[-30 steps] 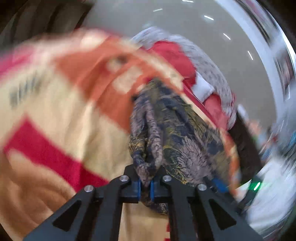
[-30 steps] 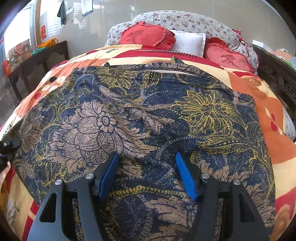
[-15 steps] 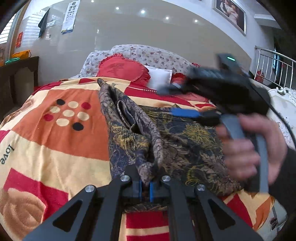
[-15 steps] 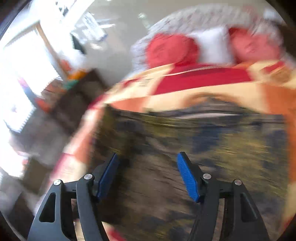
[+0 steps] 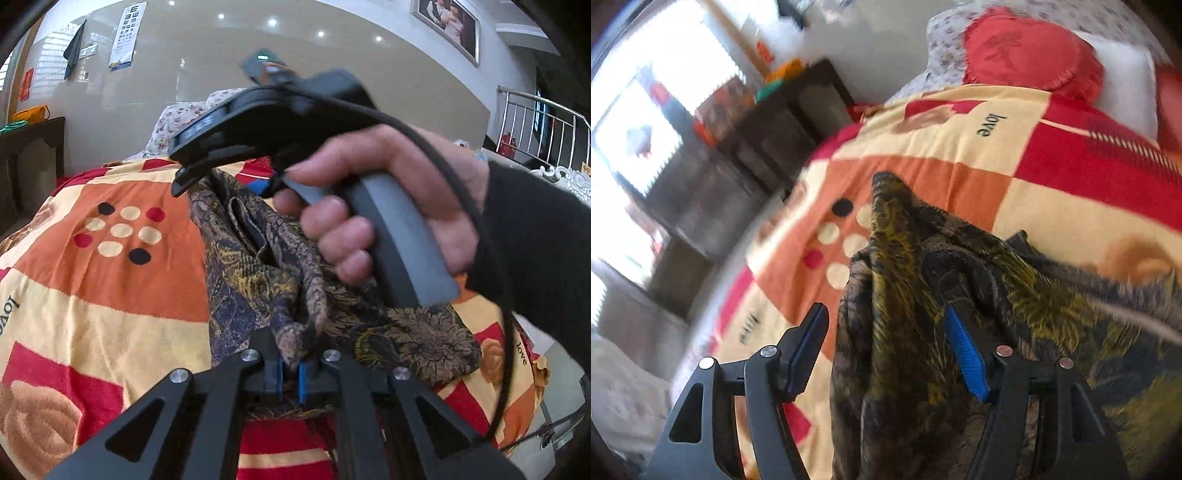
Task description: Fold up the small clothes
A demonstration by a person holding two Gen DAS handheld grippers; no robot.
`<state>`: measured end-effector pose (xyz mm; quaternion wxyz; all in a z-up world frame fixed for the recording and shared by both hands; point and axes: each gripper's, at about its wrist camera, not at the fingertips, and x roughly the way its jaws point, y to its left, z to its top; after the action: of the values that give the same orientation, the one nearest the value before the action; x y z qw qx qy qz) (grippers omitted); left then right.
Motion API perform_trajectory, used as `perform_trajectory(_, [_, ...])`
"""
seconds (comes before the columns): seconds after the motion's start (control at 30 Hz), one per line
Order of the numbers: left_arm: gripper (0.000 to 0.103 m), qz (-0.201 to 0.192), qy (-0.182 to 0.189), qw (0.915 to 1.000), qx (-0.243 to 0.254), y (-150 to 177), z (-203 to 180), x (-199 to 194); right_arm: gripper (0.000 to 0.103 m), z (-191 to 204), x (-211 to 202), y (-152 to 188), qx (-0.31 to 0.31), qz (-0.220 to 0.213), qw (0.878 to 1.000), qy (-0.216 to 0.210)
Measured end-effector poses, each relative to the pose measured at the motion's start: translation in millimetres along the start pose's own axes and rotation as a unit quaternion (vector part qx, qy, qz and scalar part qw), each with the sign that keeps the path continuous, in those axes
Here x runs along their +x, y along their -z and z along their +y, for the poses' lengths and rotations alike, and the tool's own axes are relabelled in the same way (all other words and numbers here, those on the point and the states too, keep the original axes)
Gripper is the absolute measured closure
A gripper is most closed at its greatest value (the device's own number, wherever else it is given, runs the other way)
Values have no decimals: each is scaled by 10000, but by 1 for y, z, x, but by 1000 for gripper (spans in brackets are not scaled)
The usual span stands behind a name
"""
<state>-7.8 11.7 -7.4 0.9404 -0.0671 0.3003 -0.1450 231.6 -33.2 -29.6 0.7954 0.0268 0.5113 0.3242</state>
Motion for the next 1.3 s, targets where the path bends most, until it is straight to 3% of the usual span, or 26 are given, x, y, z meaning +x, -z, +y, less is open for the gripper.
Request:
perform_trajectory(0.03, [98,12,1,10000,49,-1,-2,0,51,2,1,-2,-117,38,9997,199])
perform_trajectory(0.07, [98,14,3,10000,75,-1,-3,0,60,3,1,-3,-203,39,9993,323])
perform_trajectory(0.1, [98,19,13,9999,100,-1,-5,0,80,5,-2,-3,-348,26,9984,447])
perform_trajectory(0.17, [98,27,71,9998,158,-3,-10,-1,103,-3,-5,-3,-308,124,9980,535])
perform_trajectory(0.47, [98,39,605,9955,724,-12,-77,0,103,-84,-88,30,493,-234,9976,431])
perform_trajectory(0.7, [98,292,1284,9857,1056,-12,-157,16,103,-171,-154,75,1101,-143,9911,736])
perform_trajectory(0.93, [98,780,1429,9766,1405,11,-220,59,103,-239,-172,117,1536,18,9832,988])
perform_trajectory(1.0, [98,1058,1426,9742,1396,20,-223,72,103,-256,-159,129,1680,102,9806,1002])
perform_trajectory(1.07, [93,1423,1619,9665,1393,29,-221,76,99,-271,-150,140,1920,100,9754,1082])
perform_trajectory(1.17, [89,1505,1879,9594,1468,31,-208,56,96,-289,-162,159,2472,-349,9654,758])
perform_trajectory(1.2, [88,1471,1923,9594,1450,29,-199,46,94,-292,-177,166,2678,-650,9594,595])
perform_trajectory(1.3, [81,1021,1717,9722,1219,9,-162,21,93,-282,-221,183,2647,-1256,9542,603])
